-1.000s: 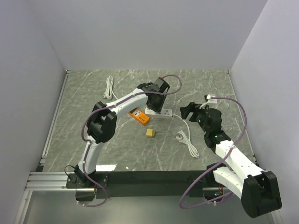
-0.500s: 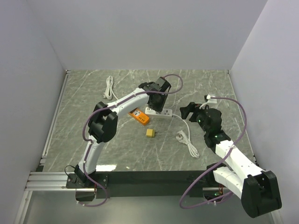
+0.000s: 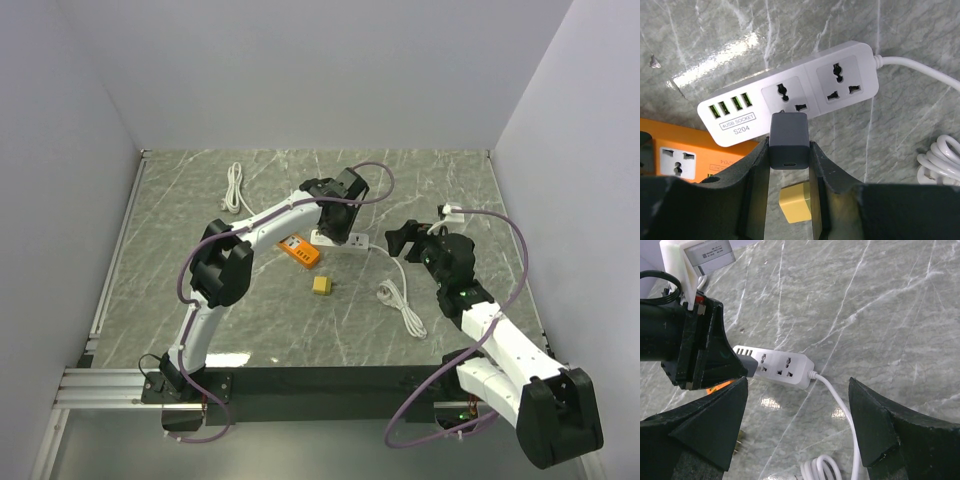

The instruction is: Insert the plug

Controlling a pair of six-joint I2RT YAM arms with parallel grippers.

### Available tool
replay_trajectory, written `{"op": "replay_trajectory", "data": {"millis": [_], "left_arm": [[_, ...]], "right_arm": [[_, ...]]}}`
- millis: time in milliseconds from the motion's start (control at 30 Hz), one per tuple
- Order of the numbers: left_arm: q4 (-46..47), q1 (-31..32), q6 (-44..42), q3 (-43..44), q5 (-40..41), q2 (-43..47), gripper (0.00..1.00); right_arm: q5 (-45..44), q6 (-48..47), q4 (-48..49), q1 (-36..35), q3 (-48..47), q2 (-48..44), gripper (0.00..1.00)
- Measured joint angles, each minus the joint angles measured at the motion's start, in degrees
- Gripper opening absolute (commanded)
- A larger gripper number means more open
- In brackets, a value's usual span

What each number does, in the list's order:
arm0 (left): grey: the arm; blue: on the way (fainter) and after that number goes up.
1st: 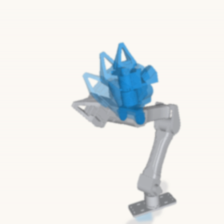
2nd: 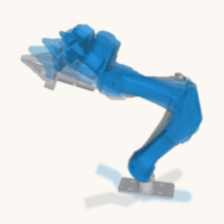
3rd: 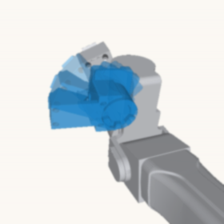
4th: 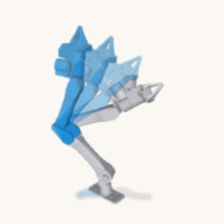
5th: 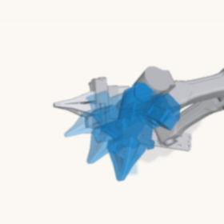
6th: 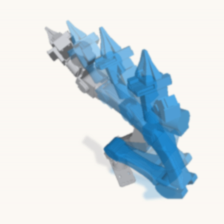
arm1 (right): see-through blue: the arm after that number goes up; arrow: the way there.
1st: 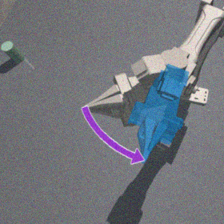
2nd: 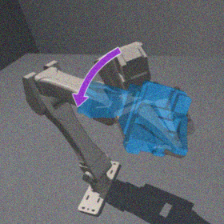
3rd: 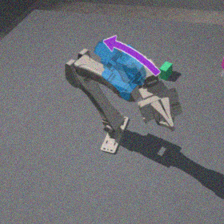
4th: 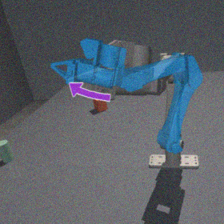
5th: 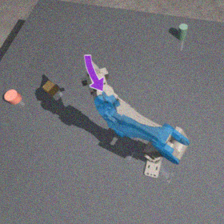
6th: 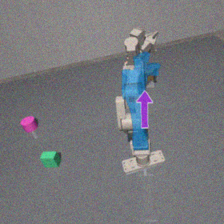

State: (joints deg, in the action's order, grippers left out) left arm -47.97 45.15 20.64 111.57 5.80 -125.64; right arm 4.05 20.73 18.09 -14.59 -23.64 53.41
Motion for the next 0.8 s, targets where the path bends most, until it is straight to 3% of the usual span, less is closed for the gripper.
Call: {"op": "replay_trajectory", "data": {"millis": [800], "left_arm": [[0.0, 0.0, 0.0, 2.2, 0.7, -2.1, 0.01]], "right_arm": [[0.0, -0.2, 1.2, 0.0, 0.4, 1.2, 0.87]]}}
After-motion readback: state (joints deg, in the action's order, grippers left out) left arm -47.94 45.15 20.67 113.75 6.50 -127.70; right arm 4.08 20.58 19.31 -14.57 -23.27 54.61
